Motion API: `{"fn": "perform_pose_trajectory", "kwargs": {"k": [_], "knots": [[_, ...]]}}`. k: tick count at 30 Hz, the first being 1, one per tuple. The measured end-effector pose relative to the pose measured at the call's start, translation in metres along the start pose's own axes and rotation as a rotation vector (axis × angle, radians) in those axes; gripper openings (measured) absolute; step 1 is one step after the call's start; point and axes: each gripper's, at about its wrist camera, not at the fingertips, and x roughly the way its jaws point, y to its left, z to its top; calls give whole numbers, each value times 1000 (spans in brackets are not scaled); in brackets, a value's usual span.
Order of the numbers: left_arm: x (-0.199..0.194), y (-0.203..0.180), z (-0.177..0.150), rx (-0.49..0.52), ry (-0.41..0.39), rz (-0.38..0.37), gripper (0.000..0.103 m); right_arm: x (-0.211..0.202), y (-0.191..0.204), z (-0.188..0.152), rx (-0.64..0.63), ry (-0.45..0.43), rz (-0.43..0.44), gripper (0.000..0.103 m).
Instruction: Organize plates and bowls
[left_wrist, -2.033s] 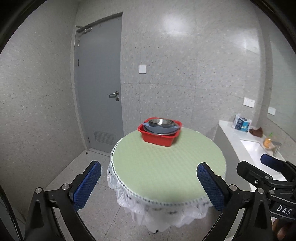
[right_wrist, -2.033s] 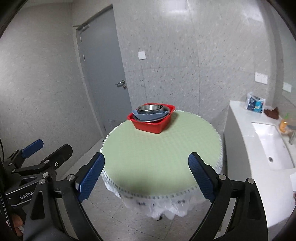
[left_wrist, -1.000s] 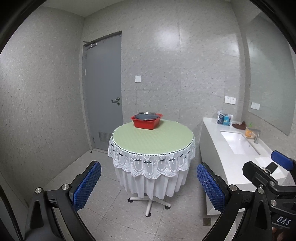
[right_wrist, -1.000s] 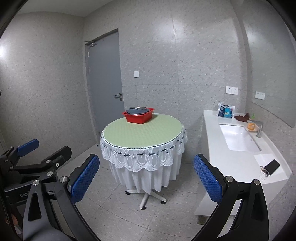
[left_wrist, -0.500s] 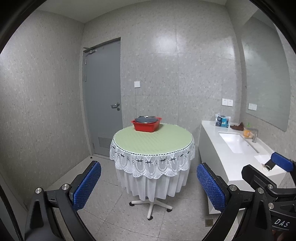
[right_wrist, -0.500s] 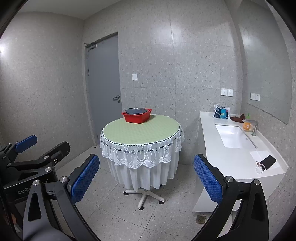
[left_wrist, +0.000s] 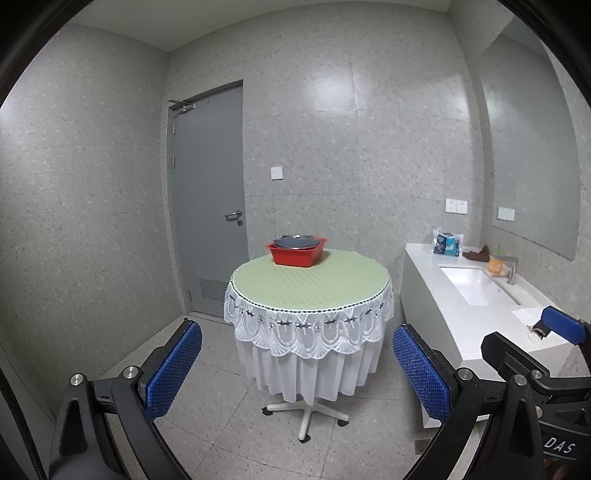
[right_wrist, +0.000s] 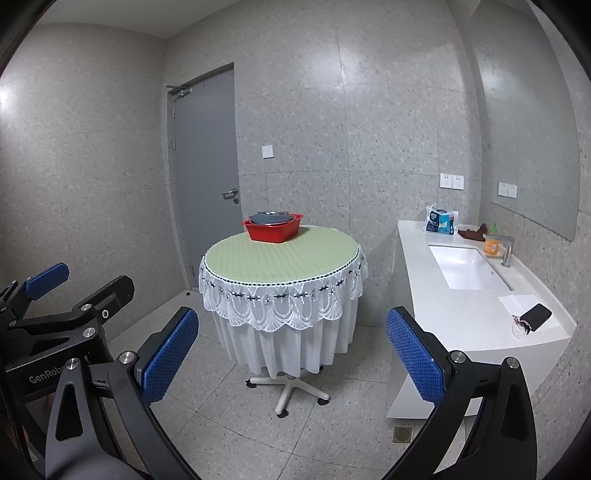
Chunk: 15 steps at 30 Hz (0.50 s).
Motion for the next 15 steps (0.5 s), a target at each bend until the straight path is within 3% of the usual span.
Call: {"fn": "perform_pose_trajectory", "kwargs": {"k": [15], "knots": [[12,-4,-4,-6,-5,6,102,5,0,2,-4,4,7,103]]}}
